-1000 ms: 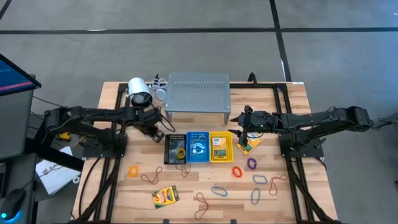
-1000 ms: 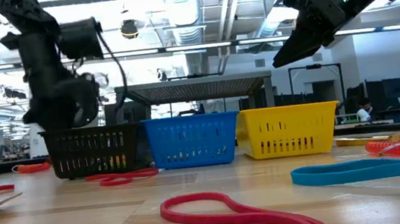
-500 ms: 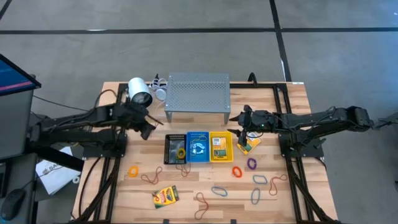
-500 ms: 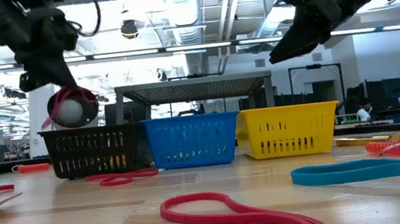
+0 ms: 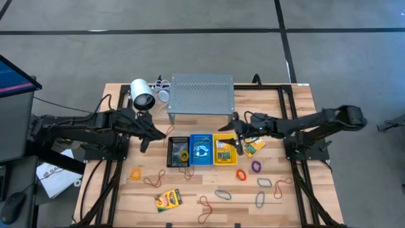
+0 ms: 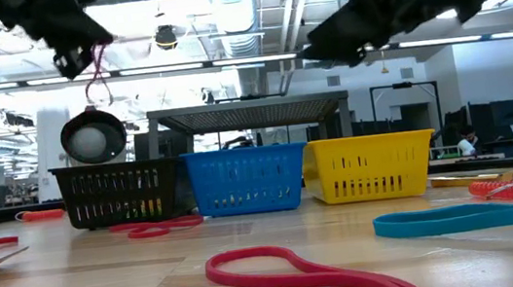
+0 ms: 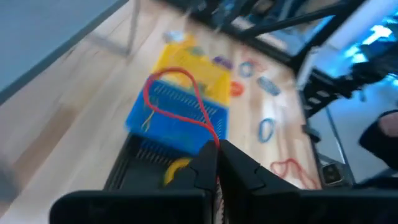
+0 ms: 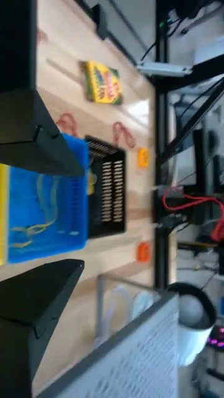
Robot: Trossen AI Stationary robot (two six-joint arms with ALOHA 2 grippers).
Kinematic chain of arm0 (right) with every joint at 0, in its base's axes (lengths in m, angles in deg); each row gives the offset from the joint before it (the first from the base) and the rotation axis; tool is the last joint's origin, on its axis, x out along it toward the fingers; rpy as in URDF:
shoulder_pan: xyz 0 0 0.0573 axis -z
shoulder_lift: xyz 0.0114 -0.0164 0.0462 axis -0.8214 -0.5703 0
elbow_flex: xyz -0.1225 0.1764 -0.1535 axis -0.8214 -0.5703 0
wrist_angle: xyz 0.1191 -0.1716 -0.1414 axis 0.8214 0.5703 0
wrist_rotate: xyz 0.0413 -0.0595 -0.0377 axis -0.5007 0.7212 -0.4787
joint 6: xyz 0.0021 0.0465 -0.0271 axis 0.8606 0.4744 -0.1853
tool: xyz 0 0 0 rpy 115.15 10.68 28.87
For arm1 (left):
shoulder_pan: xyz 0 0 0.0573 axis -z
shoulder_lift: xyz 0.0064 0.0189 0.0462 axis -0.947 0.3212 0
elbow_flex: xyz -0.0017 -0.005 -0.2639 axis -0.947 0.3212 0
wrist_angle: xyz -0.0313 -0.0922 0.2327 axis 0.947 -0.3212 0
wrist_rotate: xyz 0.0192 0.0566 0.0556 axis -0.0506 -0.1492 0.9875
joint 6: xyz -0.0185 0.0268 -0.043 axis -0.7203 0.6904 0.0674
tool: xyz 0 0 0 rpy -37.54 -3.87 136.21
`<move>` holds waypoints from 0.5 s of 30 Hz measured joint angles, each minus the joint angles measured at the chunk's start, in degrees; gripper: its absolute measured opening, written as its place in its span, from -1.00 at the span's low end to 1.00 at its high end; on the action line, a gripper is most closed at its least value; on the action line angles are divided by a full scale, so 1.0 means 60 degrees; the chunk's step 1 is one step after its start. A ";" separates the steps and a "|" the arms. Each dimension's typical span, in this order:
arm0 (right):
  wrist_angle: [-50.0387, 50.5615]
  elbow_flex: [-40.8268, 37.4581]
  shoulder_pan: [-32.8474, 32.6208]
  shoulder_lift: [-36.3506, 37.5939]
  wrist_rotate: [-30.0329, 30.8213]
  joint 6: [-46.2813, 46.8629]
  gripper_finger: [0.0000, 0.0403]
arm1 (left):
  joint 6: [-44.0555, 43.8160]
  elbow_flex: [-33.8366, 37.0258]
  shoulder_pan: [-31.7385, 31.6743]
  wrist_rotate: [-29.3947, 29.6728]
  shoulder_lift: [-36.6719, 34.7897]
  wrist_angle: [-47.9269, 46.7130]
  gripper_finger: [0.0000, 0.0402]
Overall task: Pick & Place Office Desk Supplies
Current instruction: Put the red rubber band into the blue basket
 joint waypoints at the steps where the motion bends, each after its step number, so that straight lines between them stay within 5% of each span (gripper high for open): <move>1: -0.0538 0.0000 0.0002 -0.0352 -0.0098 0.0054 0.11 | 0.0117 -0.0004 0.0131 0.0003 0.0116 0.0396 -0.99; 8: -0.4312 0.0152 0.0024 -0.2562 -0.0961 0.0355 0.11 | 0.1261 -0.0004 0.0726 0.0013 0.1298 0.2295 -0.99; 15: -0.5457 0.1334 0.0024 -0.3838 -0.1328 0.0575 0.11 | 0.2017 -0.0003 0.0773 0.0012 0.2603 0.4056 -0.99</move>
